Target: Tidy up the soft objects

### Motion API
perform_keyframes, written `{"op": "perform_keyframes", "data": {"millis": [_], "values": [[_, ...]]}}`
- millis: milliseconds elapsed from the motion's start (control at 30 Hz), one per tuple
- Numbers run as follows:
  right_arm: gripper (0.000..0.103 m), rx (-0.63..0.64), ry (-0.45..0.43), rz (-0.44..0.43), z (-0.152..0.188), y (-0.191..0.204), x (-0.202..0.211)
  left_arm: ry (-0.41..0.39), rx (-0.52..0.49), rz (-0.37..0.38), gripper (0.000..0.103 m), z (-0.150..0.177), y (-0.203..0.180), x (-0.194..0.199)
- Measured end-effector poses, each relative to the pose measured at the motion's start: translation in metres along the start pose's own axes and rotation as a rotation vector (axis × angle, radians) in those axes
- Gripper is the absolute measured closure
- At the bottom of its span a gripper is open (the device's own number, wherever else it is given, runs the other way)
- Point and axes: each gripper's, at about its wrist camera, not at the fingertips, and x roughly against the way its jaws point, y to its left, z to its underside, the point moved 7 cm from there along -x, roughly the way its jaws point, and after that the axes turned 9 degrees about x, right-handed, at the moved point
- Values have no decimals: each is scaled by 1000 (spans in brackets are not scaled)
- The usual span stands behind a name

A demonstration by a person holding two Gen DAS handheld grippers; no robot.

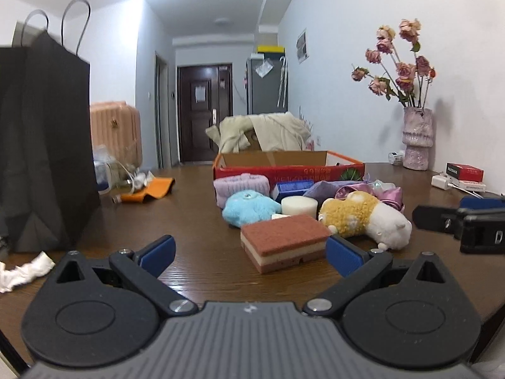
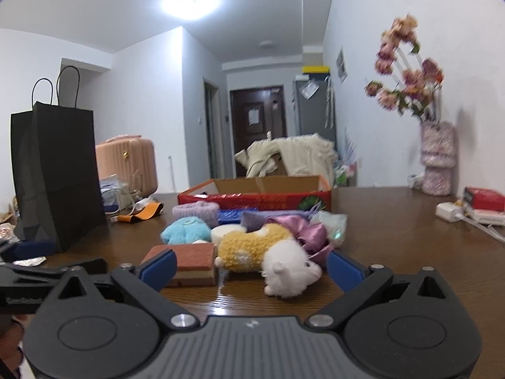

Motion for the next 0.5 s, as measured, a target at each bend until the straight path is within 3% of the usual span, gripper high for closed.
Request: {"op": "perform_keyframes", "data": {"millis": [100, 200, 267, 367, 500], "values": [[21, -20, 46, -48, -1, 4, -19, 26, 55, -6, 1, -5, 6, -19], [30, -50, 81, -117, -4, 10, -41, 48, 113, 8, 14, -14, 13, -38], [40, -62, 108, -161, -6, 16, -59, 92, 161, 36, 30, -16, 17, -55], [49, -76, 148, -208, -9, 24, -88, 178, 244, 89, 41, -14, 20, -80], [56, -93, 199, -227, -10, 30, -123, 224, 246, 95, 50, -10, 21, -103]]}}
